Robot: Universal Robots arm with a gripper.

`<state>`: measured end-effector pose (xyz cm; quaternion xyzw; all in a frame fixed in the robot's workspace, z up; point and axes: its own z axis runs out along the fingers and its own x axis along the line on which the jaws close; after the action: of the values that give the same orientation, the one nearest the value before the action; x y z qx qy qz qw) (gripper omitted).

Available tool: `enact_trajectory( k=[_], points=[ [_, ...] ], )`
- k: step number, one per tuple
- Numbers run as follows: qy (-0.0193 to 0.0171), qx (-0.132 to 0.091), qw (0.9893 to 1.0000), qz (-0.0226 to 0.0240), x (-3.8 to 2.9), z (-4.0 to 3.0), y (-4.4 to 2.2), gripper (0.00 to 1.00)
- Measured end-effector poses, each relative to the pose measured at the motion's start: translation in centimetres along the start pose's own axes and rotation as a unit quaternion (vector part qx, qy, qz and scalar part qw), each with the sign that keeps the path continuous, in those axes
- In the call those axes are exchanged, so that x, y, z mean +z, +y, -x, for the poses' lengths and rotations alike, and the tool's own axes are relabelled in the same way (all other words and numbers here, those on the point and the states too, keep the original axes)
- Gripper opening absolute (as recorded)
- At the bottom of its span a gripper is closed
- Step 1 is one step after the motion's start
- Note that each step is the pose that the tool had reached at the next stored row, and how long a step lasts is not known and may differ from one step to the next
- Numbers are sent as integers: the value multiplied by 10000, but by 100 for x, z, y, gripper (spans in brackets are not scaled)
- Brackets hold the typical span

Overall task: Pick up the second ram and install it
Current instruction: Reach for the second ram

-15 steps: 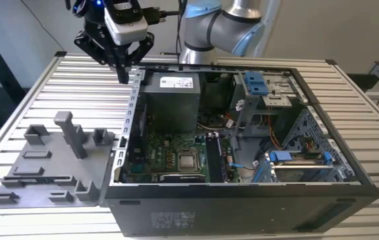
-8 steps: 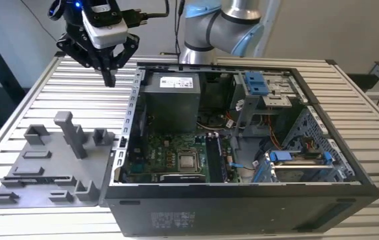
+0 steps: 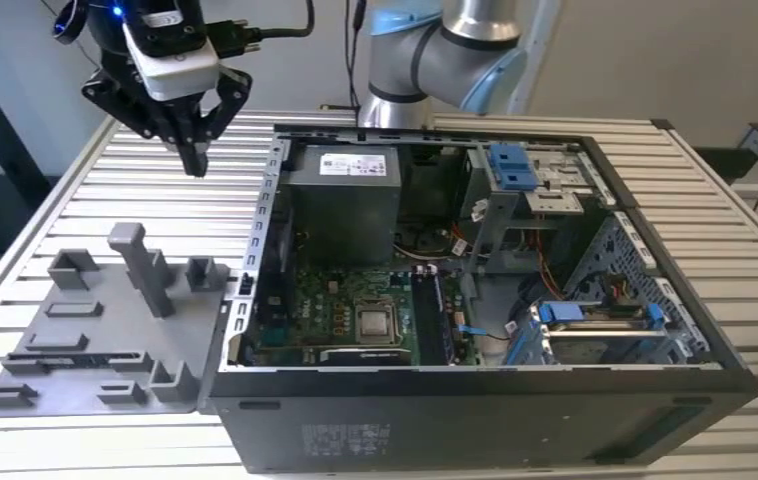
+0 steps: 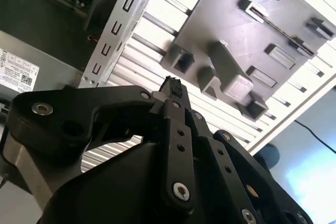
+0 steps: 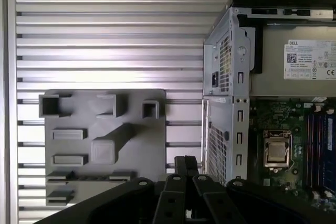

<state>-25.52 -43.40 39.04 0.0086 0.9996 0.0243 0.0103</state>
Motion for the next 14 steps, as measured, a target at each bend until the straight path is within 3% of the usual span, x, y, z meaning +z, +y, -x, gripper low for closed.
enact_trajectory(
  k=[7, 14],
  points=[
    [0, -3, 10000, 0, -2, -212, -5, 11],
    [0, -3, 10000, 0, 0, -472, -10, 11]
  ],
)
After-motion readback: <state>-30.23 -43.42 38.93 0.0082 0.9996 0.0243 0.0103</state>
